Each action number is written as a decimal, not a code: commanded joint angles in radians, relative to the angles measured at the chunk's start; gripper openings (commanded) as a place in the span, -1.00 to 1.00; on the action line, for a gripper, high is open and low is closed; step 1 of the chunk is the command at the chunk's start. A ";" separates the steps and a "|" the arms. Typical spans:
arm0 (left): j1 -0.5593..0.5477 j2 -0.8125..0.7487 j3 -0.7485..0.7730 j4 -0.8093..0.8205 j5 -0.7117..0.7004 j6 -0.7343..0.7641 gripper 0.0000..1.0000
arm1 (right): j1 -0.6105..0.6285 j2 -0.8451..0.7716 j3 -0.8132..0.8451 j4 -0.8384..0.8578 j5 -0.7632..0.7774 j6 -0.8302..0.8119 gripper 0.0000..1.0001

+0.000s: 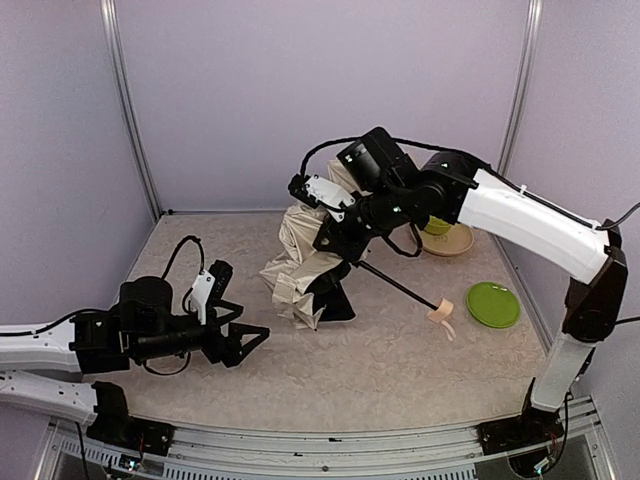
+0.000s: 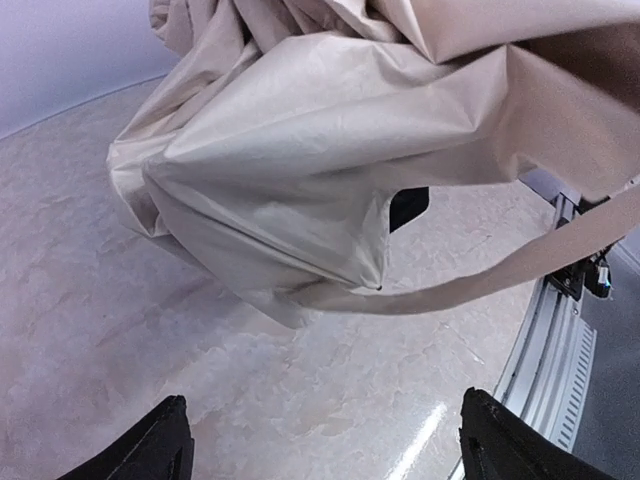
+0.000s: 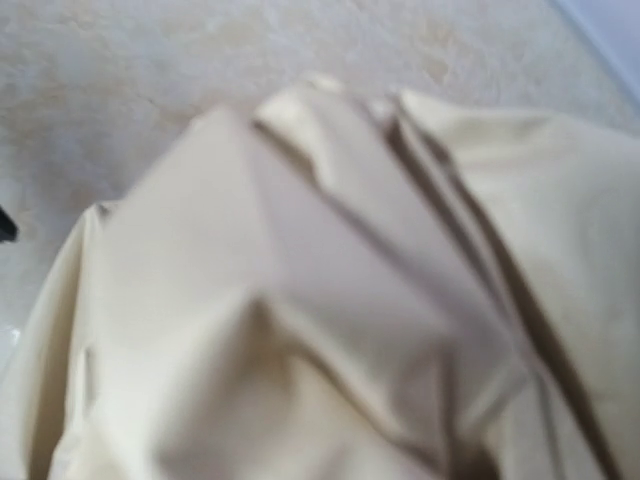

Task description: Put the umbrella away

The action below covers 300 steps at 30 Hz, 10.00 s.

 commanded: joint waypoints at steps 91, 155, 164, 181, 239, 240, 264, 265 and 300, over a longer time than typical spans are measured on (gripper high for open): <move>0.210 0.826 0.094 1.100 0.227 0.779 -1.00 | 0.116 -0.011 -0.577 0.232 -0.790 -0.164 -0.90; -0.458 0.288 0.037 0.064 -0.184 0.773 0.87 | -0.006 0.435 -0.487 0.174 -0.839 -0.086 -0.93; -0.297 0.484 0.155 -0.069 0.034 0.848 0.84 | -0.008 0.429 -0.489 0.183 -0.843 -0.089 -0.92; -0.215 0.763 0.196 -0.124 0.090 0.874 0.42 | -0.009 0.388 -0.465 0.208 -0.930 -0.125 -0.70; -0.026 1.033 0.639 -0.604 0.471 0.544 -0.17 | 0.584 -0.389 -1.276 0.984 0.383 -0.498 0.49; -0.024 1.036 0.640 -0.604 0.475 0.545 -0.17 | 0.584 -0.365 -1.272 0.989 0.418 -0.504 0.50; 0.002 1.047 0.641 -0.589 0.598 0.555 -0.20 | 0.450 -0.117 -1.220 1.054 0.364 -0.485 -0.38; 0.006 1.044 0.640 -0.584 0.610 0.553 -0.20 | 0.451 -0.103 -1.210 1.051 0.355 -0.465 -0.50; -0.270 0.401 0.110 0.090 -0.127 1.044 0.59 | -0.017 -0.010 -1.169 0.838 -0.715 0.121 -1.00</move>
